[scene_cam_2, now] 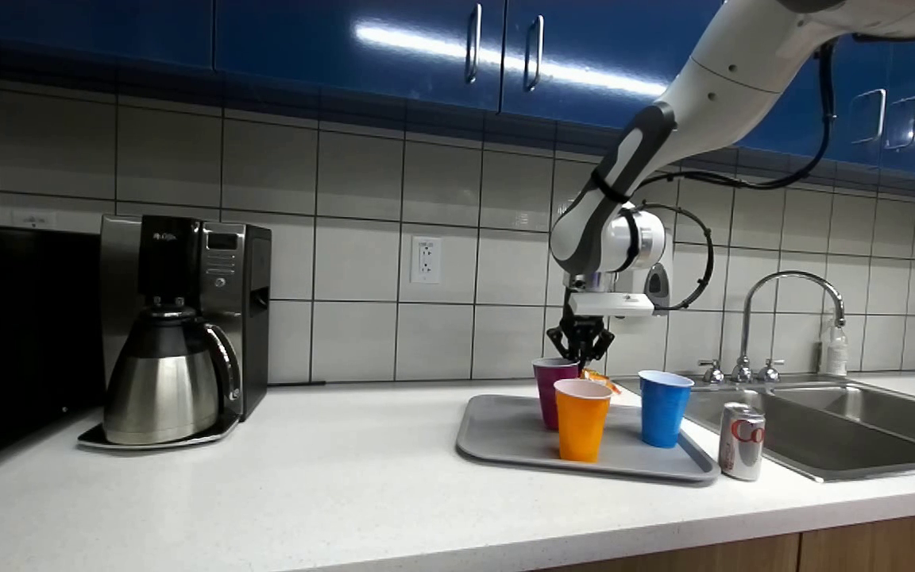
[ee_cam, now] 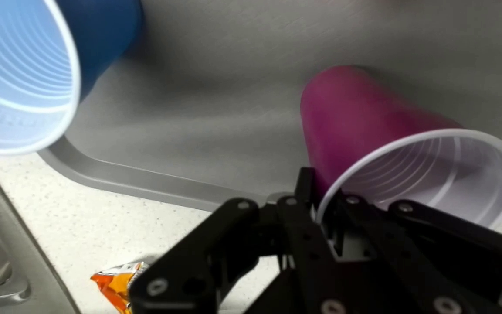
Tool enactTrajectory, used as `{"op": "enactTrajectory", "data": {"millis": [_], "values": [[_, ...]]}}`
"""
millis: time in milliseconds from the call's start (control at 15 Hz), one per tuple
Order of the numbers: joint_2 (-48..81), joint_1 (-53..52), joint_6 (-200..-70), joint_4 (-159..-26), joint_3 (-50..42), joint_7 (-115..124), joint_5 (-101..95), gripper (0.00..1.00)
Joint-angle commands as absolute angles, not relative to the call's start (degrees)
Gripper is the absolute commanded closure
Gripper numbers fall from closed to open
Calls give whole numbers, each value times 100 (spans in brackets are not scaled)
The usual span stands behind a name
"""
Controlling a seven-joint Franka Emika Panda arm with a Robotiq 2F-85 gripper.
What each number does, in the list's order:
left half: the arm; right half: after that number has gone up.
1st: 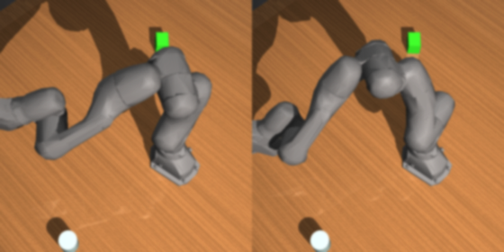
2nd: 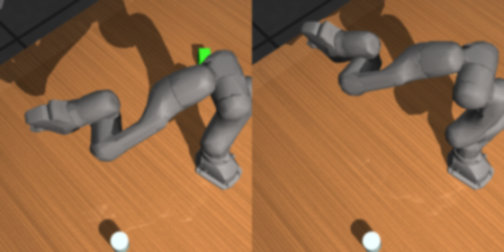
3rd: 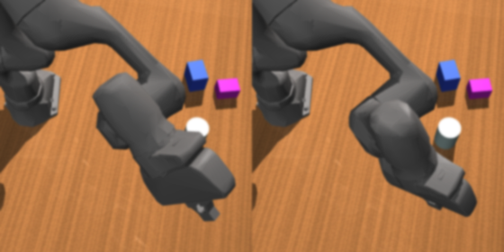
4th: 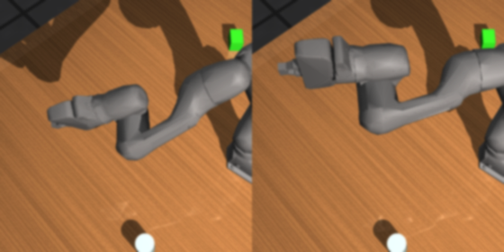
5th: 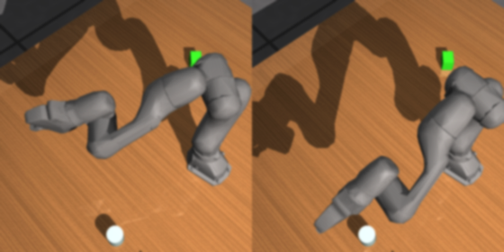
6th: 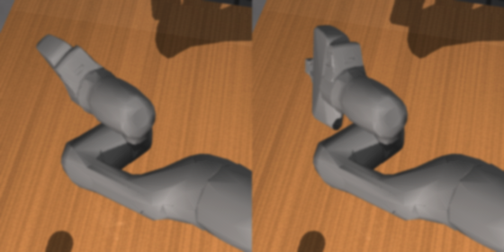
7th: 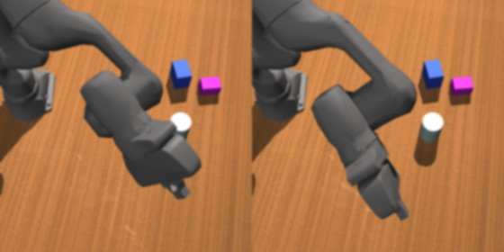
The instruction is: Put the cups on the tray
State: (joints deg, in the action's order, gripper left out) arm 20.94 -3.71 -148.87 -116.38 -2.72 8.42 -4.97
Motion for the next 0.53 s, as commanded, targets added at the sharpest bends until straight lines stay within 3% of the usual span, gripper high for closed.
{"op": "enactTrajectory", "data": {"millis": [0,333,400,467], "values": [[1987,-304,-15001,-11779,-226,783,-420,98],[2034,-333,-15001,-11773,-261,848,-469,98],[2040,-338,-14973,-11770,-268,857,-478,69],[2042,-341,-14942,-11769,-274,861,-485,68]]}}
